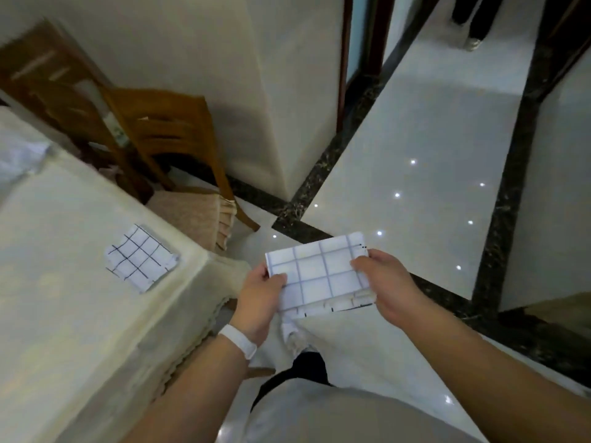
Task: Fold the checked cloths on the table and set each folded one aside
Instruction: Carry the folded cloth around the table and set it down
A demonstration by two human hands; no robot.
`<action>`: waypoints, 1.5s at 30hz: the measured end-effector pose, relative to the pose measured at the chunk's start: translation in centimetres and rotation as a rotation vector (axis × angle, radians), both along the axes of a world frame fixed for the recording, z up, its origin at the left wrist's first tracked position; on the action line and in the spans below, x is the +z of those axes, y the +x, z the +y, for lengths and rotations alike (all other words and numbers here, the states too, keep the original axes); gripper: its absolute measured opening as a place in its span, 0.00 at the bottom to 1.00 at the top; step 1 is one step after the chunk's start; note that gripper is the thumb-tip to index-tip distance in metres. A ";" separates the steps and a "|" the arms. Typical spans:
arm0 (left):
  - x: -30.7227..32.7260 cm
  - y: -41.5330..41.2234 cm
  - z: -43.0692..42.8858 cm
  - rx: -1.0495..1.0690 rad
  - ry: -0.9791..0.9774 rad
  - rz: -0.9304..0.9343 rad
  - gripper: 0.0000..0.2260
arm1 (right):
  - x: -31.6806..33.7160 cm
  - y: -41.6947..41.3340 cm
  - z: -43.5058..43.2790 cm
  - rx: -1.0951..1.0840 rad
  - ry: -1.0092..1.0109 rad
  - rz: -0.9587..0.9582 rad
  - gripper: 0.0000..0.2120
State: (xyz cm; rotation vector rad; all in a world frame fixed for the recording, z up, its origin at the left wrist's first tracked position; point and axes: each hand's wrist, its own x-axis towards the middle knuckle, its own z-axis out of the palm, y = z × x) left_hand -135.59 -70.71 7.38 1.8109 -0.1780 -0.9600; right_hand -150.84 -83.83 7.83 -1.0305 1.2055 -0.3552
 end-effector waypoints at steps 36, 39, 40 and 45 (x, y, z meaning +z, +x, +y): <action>-5.8 23.3 9.6 1.241 -0.047 0.406 0.03 | -4.0 54.5 6.2 1.675 -0.497 0.108 0.06; -6.2 24.3 7.5 1.328 -0.042 0.457 0.04 | -4.8 57.9 7.0 1.809 -0.548 0.077 0.05; -6.4 24.7 7.0 1.365 -0.034 0.465 0.05 | -5.2 58.8 7.1 1.852 -0.560 0.079 0.06; -6.7 26.3 4.8 1.516 -0.062 0.505 0.04 | -6.8 62.5 8.2 2.079 -0.681 0.083 0.03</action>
